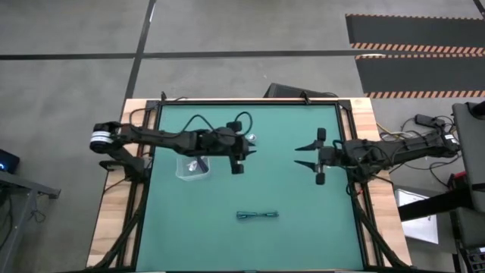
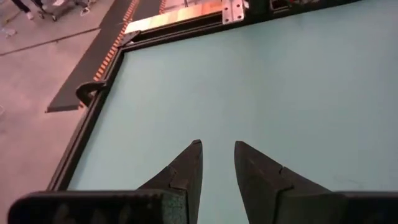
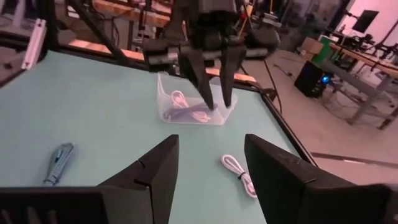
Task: Pick and place USB-C Cables
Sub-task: Put the gray charger cable into the transparent bin
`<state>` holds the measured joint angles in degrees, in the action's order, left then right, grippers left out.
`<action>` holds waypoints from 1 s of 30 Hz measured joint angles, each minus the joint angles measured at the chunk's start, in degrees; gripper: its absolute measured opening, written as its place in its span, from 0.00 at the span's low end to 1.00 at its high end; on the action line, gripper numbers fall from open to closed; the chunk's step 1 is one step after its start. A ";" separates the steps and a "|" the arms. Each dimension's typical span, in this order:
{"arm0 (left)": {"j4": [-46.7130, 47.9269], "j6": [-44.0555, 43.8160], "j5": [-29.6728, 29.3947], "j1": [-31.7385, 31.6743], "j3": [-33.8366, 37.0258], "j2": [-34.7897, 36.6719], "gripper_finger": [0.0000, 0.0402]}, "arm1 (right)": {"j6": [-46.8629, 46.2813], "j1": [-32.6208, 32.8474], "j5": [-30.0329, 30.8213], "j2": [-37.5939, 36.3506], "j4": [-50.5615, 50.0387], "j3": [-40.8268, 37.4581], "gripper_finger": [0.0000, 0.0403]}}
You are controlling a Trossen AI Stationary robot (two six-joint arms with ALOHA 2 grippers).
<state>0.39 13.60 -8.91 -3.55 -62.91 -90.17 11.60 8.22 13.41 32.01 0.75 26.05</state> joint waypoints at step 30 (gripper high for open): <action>12.64 -11.40 -8.03 -2.89 -9.88 -15.55 0.19 | 0.86 0.01 -0.40 -8.74 -0.46 -4.14 0.44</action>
<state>13.03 2.20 -16.94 -6.45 -72.79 -105.72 12.46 8.23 13.00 23.27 0.30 21.91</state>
